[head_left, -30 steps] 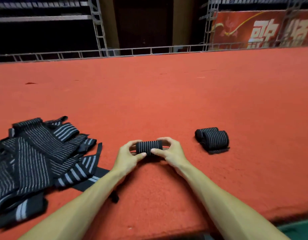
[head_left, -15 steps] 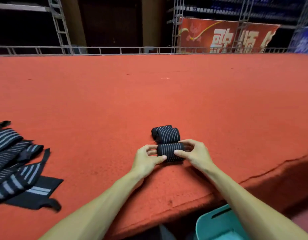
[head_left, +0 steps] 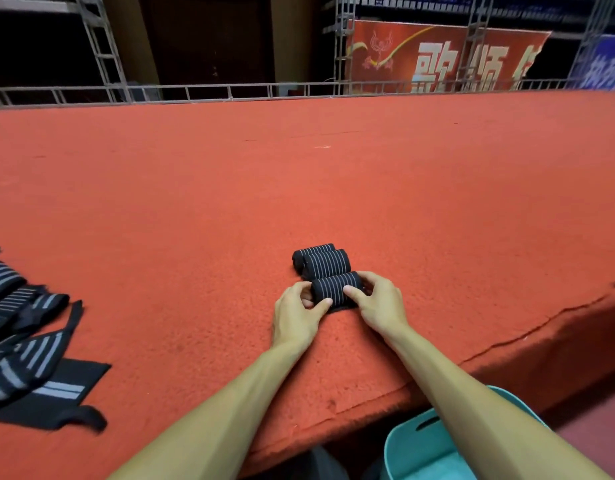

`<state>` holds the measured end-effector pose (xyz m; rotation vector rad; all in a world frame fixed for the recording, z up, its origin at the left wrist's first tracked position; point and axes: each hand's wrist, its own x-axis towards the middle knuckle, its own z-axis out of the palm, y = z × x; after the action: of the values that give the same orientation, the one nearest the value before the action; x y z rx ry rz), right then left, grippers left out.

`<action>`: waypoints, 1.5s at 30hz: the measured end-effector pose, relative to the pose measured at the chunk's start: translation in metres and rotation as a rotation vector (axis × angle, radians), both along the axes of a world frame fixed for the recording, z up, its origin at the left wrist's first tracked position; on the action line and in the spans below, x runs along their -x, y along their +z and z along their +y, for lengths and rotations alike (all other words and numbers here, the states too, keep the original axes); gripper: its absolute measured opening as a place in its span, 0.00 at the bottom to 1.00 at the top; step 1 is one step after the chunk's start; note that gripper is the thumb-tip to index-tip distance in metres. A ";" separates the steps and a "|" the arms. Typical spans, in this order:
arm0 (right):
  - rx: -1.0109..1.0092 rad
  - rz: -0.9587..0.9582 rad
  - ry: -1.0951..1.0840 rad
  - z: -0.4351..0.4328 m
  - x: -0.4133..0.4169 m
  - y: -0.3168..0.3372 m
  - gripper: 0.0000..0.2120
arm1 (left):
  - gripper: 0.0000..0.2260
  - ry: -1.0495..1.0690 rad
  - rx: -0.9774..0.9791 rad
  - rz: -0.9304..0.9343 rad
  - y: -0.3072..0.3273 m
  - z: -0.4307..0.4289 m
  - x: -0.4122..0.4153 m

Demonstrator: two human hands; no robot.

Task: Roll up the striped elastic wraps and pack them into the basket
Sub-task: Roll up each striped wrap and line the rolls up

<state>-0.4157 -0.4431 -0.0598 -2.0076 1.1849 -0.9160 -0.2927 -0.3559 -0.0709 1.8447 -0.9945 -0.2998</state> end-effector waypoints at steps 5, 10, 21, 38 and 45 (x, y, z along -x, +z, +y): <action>0.040 0.106 -0.102 0.013 -0.006 0.010 0.20 | 0.24 -0.161 -0.057 0.174 0.013 0.015 -0.011; 0.231 0.133 -0.044 0.045 -0.018 0.029 0.16 | 0.16 -0.220 -0.080 -0.013 0.022 0.070 -0.047; 0.220 0.241 0.522 0.166 -0.152 0.050 0.14 | 0.16 -0.014 -0.114 -0.346 0.050 0.242 -0.185; 0.184 0.278 0.811 0.266 -0.327 0.038 0.12 | 0.18 0.541 -0.430 -0.647 -0.005 0.340 -0.269; -0.001 0.249 0.708 0.278 -0.380 0.026 0.14 | 0.18 0.535 -0.438 -0.646 -0.007 0.344 -0.270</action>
<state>-0.0358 -0.1650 -0.0340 -2.3379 0.4980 -0.3147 -0.0223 -0.0121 -0.0777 2.6088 -0.8343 0.4693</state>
